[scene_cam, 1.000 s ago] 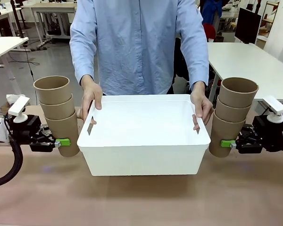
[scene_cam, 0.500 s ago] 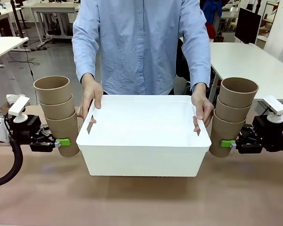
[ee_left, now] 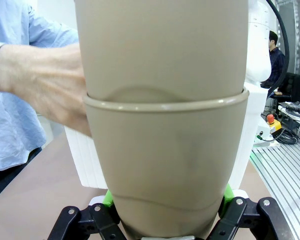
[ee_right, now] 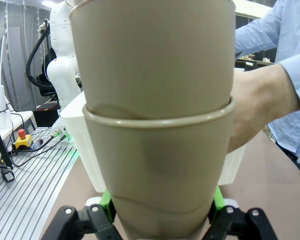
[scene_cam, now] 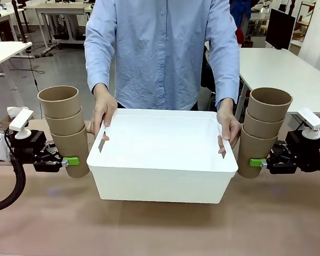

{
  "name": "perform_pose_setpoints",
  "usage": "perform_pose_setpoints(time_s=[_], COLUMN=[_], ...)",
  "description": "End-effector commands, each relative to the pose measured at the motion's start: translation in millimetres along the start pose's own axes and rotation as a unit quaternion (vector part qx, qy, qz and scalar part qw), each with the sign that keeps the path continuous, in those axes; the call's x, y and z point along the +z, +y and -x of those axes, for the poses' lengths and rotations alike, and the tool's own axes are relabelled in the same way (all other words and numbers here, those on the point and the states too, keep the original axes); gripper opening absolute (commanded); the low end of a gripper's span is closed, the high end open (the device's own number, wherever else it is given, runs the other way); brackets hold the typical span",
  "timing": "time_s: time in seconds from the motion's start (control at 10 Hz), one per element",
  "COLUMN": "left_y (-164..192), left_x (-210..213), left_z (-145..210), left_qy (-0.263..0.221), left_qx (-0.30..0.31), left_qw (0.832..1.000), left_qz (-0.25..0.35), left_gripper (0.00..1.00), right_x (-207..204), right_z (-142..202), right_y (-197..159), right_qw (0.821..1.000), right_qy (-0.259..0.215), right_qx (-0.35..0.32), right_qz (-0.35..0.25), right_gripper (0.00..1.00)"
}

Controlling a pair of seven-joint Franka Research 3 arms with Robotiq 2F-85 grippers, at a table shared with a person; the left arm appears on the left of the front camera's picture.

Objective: Stack the cups and store them in the basket.
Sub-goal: Place the stack of Reusable plastic cups into the Pantry Basket.

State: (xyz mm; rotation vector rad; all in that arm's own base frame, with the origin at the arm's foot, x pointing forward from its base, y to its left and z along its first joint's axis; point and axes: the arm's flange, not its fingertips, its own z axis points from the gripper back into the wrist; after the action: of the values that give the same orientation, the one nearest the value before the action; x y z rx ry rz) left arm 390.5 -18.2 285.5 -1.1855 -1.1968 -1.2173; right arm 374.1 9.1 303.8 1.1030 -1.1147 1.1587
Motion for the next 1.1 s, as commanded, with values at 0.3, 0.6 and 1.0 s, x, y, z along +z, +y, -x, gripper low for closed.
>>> perform_pose_setpoints(time_s=[0.3, 0.6, 1.0], left_y=[-1.4, -1.4, -1.4], left_x=[-0.7, -0.7, -0.7], left_z=[-3.4, -3.4, -3.4], left_qy=[-0.005, -0.005, -0.005], left_qx=[-0.006, -0.006, -0.006], left_qw=[1.0, 1.0, 1.0], left_qz=[0.001, 0.001, 0.001], left_gripper=[0.84, 0.84, 0.84], right_x=[-0.7, -0.7, -0.7], right_z=[-4.6, -4.6, -4.6], right_y=[-0.6, -0.6, -0.6], right_qw=[1.0, 1.0, 1.0], right_qy=[-0.001, -0.001, -0.001], right_qx=[0.006, 0.006, 0.006], right_qz=[0.0, 0.0, 0.0], right_gripper=[0.85, 0.85, 0.85])
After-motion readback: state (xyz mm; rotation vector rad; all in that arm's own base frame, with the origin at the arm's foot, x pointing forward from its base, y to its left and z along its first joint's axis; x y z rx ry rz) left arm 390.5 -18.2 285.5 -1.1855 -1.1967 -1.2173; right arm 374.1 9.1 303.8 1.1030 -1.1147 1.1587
